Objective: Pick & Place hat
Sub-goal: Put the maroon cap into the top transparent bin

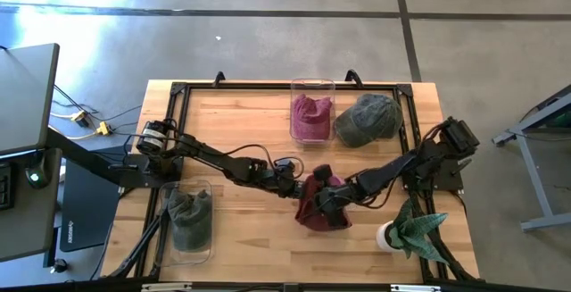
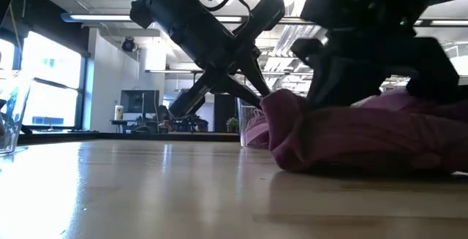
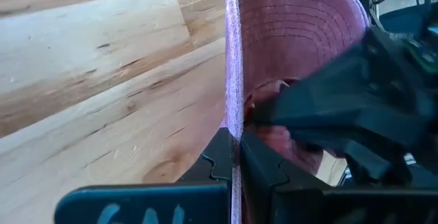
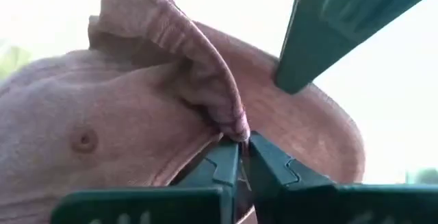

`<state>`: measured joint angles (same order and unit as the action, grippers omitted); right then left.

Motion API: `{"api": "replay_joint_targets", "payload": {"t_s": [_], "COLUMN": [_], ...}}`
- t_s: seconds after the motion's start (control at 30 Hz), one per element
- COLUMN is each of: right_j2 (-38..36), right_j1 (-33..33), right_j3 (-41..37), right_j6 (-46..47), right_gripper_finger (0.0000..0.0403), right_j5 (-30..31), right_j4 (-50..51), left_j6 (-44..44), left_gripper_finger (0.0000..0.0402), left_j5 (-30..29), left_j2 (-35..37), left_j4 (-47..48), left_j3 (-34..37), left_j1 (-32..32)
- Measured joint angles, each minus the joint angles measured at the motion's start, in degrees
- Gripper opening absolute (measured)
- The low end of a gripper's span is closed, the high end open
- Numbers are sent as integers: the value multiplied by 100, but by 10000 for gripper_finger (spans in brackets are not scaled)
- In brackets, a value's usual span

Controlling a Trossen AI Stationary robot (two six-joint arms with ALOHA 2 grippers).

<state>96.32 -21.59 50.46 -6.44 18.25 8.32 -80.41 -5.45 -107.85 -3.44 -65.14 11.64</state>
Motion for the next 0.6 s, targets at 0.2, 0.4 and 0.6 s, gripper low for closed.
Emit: {"api": "replay_joint_targets", "payload": {"t_s": [0.2,0.4,0.6], "right_j2": [164,-180,-1344], "right_j1": [237,324,317], "right_j3": [-190,-233,-225], "right_j6": [130,658,1528], "right_gripper_finger": [88,179,234], "right_j5": [-443,-530,-1179], "right_j4": [-356,-86,550], "left_j6": [252,221,185], "left_gripper_finger": [3,3,3], "left_j5": [17,63,176], "left_j2": [-27,-9,-5], "left_j4": [187,581,728], "left_j3": [-178,-254,-254], "left_j1": [0,3,-4]}}
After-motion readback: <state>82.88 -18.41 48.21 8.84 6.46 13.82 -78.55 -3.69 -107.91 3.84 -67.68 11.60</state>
